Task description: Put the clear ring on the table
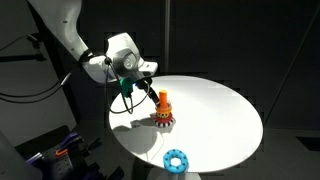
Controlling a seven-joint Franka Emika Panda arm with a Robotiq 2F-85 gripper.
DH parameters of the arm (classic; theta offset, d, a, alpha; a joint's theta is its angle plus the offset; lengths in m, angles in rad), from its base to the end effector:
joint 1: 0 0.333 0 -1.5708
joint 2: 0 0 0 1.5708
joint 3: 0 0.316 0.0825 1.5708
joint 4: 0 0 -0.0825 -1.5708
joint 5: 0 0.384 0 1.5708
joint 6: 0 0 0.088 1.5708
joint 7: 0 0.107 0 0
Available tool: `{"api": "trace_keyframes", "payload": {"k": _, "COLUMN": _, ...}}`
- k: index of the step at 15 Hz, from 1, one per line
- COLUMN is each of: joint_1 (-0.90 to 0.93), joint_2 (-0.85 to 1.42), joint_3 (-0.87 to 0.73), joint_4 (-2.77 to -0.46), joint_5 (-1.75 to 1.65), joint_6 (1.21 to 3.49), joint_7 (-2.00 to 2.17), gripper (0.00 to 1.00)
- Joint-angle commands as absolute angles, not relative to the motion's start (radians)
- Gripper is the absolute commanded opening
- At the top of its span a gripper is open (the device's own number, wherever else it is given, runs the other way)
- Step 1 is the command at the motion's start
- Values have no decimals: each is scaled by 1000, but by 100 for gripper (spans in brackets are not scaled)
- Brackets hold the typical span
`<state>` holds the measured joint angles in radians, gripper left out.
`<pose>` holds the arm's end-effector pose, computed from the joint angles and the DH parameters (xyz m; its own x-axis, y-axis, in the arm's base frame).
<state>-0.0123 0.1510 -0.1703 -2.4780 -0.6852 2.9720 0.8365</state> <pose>0.4943 -0.0480 0.2600 0.8685 -0.3080 0.3885 -0.3589 -0.9312 0.0639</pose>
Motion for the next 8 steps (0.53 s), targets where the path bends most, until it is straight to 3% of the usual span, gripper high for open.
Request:
{"api": "trace_keyframes", "payload": {"k": 1, "joint_1": 1, "joint_2": 129, "joint_3": -186, "joint_4": -2459, "joint_5": -715, "joint_6": 2929, "joint_7": 870, "gripper": 100}}
{"api": "trace_keyframes", "payload": {"k": 8, "joint_1": 4, "joint_2": 148, "joint_3": -205, "joint_4": -2414, "joint_5": -772, "joint_6": 2923, "joint_7": 916, "gripper": 100}}
